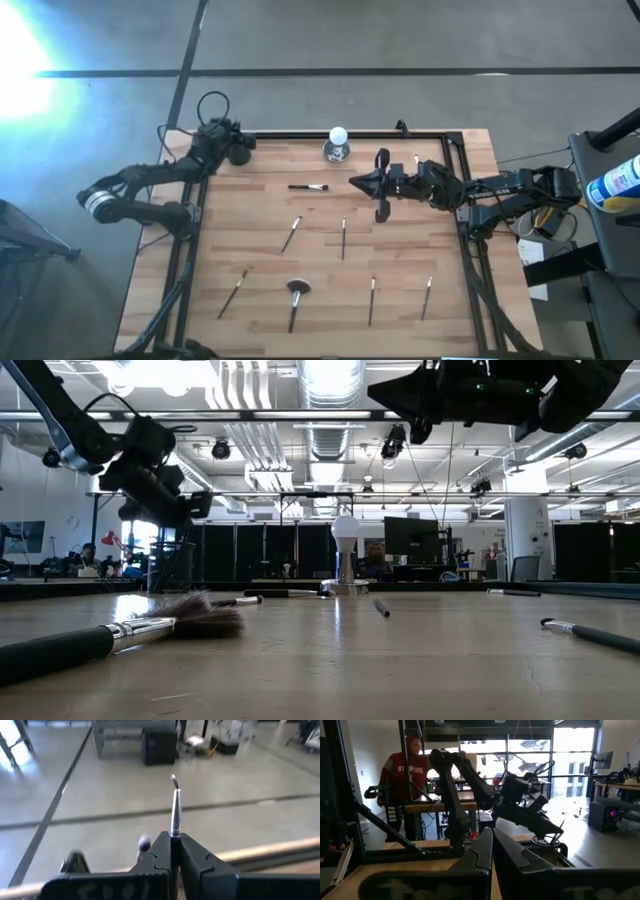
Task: Put items in baskets/containers
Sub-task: Put the black eyeliner brush into the black brush holder, then put the eyebrow brush into the black brush holder
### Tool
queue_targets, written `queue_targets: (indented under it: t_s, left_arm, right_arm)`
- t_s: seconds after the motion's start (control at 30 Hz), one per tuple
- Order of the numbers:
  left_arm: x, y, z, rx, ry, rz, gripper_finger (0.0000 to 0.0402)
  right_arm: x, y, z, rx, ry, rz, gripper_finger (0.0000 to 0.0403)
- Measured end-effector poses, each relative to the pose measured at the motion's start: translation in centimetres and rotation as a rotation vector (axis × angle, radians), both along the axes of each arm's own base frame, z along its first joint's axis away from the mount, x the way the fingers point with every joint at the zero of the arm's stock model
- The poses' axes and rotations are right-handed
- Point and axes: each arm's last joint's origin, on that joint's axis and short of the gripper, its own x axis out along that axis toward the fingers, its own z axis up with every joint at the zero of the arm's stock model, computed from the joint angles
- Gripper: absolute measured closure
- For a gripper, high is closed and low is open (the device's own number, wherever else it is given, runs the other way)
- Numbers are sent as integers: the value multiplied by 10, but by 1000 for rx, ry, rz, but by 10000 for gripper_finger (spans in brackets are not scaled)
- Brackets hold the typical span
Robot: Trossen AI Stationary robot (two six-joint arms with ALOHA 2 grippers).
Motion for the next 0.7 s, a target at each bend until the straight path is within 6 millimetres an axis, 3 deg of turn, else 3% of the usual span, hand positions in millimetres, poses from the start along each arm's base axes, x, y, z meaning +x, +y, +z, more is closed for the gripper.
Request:
queue_targets:
  t_s: [0.13,0.47,0.7]
  left_arm:
    - [-1,-1,-7,-58,22,6,384]
    - [-2,-4,-13,-142,54,12,312]
    - [-1,-3,4,-177,83,-10,302]
  right_arm:
    - [0,0,-1,1,4,1,394]
    - [-1,0,-2,3,5,4,394]
    - [0,0,-8,19,65,5,394]
